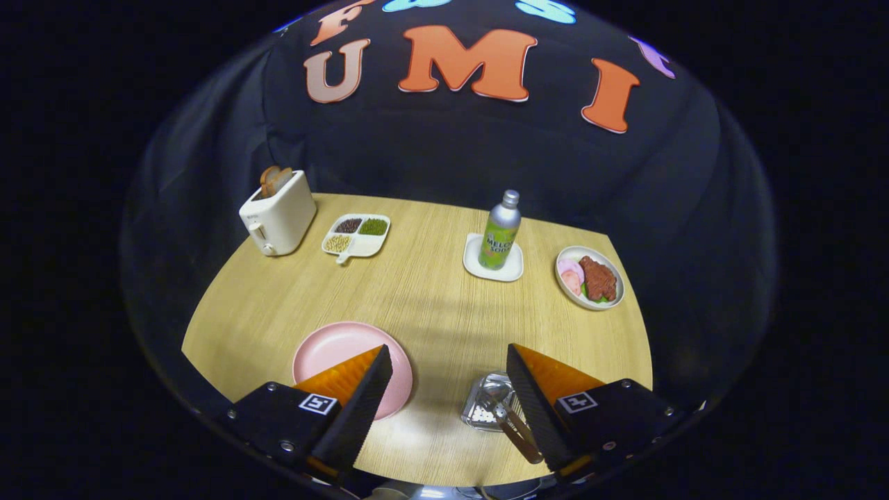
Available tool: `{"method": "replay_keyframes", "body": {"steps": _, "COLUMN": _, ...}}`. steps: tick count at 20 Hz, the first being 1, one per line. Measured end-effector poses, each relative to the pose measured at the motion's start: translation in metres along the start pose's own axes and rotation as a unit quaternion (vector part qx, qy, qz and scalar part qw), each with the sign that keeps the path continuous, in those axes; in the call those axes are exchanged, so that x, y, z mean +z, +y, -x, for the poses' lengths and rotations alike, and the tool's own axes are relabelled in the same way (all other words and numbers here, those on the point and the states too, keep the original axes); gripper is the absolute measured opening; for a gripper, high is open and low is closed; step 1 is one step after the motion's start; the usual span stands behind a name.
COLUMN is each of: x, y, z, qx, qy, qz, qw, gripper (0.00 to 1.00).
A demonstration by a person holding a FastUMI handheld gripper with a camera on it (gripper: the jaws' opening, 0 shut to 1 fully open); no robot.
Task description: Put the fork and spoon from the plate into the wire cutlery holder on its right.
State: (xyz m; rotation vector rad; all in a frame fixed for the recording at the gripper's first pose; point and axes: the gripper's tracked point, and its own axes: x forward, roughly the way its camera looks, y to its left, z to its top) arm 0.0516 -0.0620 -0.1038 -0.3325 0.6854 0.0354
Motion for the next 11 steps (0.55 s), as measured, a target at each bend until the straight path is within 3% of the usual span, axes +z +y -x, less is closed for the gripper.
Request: {"method": "replay_keyframes", "body": {"steps": 11, "x": 0.044, "y": 0.028, "z": 0.046, "qx": -0.006, "qy": -0.119, "qz": -0.053, "qw": 0.992, "gripper": 0.99}}
